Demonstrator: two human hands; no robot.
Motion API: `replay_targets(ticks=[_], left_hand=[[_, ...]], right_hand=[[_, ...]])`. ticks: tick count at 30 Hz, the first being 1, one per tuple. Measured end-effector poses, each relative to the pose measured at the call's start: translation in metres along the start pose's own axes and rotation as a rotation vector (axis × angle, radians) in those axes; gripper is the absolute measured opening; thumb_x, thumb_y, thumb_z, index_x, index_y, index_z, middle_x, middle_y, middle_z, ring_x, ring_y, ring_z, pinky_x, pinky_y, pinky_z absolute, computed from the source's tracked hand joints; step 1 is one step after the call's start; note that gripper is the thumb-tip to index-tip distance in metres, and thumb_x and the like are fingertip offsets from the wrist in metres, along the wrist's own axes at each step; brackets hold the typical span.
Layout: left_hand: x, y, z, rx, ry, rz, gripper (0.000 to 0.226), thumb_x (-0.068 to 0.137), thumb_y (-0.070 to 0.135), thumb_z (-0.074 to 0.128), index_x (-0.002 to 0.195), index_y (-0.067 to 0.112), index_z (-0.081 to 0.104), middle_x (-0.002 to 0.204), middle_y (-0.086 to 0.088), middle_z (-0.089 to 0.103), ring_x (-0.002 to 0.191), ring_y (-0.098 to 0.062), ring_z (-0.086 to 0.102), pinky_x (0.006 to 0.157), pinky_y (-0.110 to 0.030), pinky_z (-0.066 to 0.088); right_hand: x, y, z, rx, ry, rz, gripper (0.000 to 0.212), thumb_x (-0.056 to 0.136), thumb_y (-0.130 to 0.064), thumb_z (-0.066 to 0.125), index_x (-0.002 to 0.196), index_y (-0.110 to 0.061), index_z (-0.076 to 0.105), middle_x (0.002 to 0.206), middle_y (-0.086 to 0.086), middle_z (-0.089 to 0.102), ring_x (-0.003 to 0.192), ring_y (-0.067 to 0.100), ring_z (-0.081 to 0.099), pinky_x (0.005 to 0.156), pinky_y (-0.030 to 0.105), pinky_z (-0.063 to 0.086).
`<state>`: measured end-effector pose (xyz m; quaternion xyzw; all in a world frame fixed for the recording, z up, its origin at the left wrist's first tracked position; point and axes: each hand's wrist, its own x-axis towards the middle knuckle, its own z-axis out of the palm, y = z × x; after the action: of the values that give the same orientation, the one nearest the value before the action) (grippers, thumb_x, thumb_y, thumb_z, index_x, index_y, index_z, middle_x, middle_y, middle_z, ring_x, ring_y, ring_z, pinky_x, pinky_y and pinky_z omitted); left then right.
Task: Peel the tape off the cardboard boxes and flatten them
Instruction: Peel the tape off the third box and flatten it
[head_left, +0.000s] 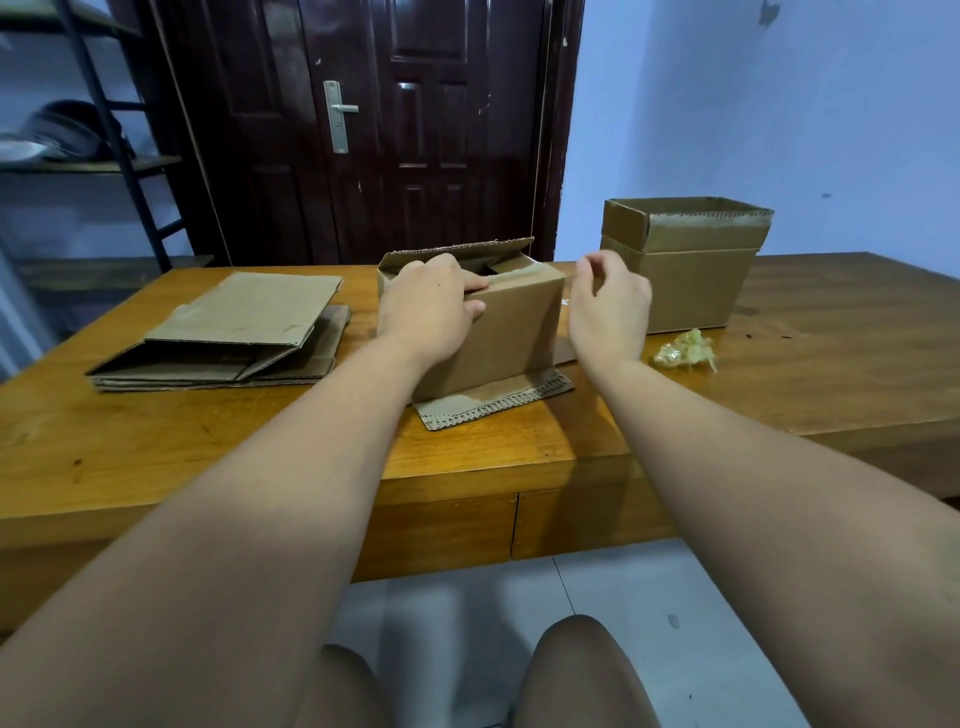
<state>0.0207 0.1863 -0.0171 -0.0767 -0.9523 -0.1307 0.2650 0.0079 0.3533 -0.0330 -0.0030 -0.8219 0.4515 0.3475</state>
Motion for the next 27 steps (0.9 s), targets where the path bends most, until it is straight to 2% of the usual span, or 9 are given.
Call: replay_targets(ticks=[3,5,6,8,11,14,18,23,27], left_hand=[[0.002,-0.006,-0.004,-0.061,-0.046,0.045,0.037,0.093,0.034,0.058,0.130,0.033,0.058,0.113,0.003,0.057,0.111,-0.021,0.052,0.089,-0.034,0.044],[0.003,-0.015,-0.012,-0.127,-0.110,0.066,0.036,0.092,0.032,0.060,0.128,0.032,0.060,0.115,0.002,0.059,0.113,-0.021,0.051,0.091,-0.031,0.040],[0.003,-0.021,-0.016,-0.152,-0.131,0.077,0.035,0.091,0.031,0.061,0.126,0.032,0.062,0.118,0.002,0.059,0.115,-0.021,0.048,0.094,-0.030,0.037],[0.001,-0.032,-0.020,-0.223,-0.142,0.071,0.032,0.091,0.031,0.062,0.122,0.033,0.064,0.124,0.003,0.060,0.122,-0.021,0.042,0.098,-0.028,0.031],[-0.001,-0.039,-0.019,-0.295,-0.132,-0.001,0.029,0.093,0.039,0.056,0.120,0.035,0.065,0.134,0.003,0.055,0.135,-0.021,0.036,0.103,-0.032,0.030],[0.001,-0.036,-0.013,-0.072,-0.130,0.020,0.047,0.093,0.054,0.044,0.132,0.029,0.054,0.128,-0.002,0.060,0.125,-0.024,0.045,0.098,-0.035,0.038],[0.016,-0.030,-0.017,-0.024,-0.261,-0.160,0.078,0.084,0.072,0.040,0.140,0.017,0.045,0.135,-0.010,0.054,0.128,-0.029,0.042,0.101,-0.038,0.038],[0.024,-0.022,-0.029,-0.136,-0.357,-0.195,0.065,0.079,0.063,0.061,0.126,0.018,0.058,0.114,-0.003,0.062,0.102,-0.021,0.054,0.088,-0.036,0.046],[0.027,-0.012,-0.040,-0.016,-0.340,-0.206,0.069,0.072,0.063,0.069,0.123,0.017,0.058,0.108,-0.004,0.063,0.098,-0.025,0.058,0.082,-0.035,0.047]], right_hand=[[0.011,-0.016,0.006,-0.040,-0.093,-0.157,0.033,0.102,-0.029,0.037,0.116,-0.017,0.064,0.105,-0.003,0.063,0.113,0.015,0.049,0.086,0.020,0.038],[0.016,-0.020,0.007,-0.089,-0.223,-0.249,0.035,0.102,-0.030,0.037,0.109,-0.014,0.068,0.096,-0.002,0.064,0.093,0.011,0.054,0.073,0.016,0.041],[0.017,-0.021,0.007,-0.130,-0.297,-0.273,0.037,0.102,-0.031,0.037,0.104,-0.013,0.069,0.092,-0.001,0.064,0.086,0.010,0.054,0.067,0.019,0.039],[0.021,-0.019,0.009,-0.219,-0.425,-0.290,0.038,0.102,-0.036,0.038,0.097,-0.013,0.069,0.088,-0.001,0.064,0.081,0.012,0.054,0.068,0.025,0.037],[0.020,-0.016,0.016,-0.281,-0.514,-0.312,0.040,0.099,-0.042,0.039,0.115,-0.020,0.069,0.108,-0.004,0.068,0.104,0.016,0.056,0.087,0.030,0.043],[0.016,-0.019,0.021,-0.363,-0.543,-0.331,0.046,0.099,-0.045,0.031,0.126,-0.025,0.063,0.129,0.000,0.060,0.126,0.027,0.045,0.105,0.042,0.034],[0.014,-0.024,0.018,-0.416,-0.542,-0.332,0.047,0.104,-0.035,0.023,0.130,-0.018,0.058,0.129,0.009,0.052,0.122,0.025,0.046,0.101,0.039,0.040],[0.012,-0.028,0.014,-0.493,-0.551,-0.349,0.058,0.098,-0.054,0.033,0.138,-0.015,0.049,0.134,0.009,0.045,0.123,0.025,0.046,0.097,0.035,0.041],[0.021,-0.038,0.008,-0.432,-0.588,-0.279,0.071,0.086,-0.061,0.053,0.140,-0.016,0.044,0.141,0.009,0.039,0.124,0.025,0.046,0.100,0.034,0.040]])
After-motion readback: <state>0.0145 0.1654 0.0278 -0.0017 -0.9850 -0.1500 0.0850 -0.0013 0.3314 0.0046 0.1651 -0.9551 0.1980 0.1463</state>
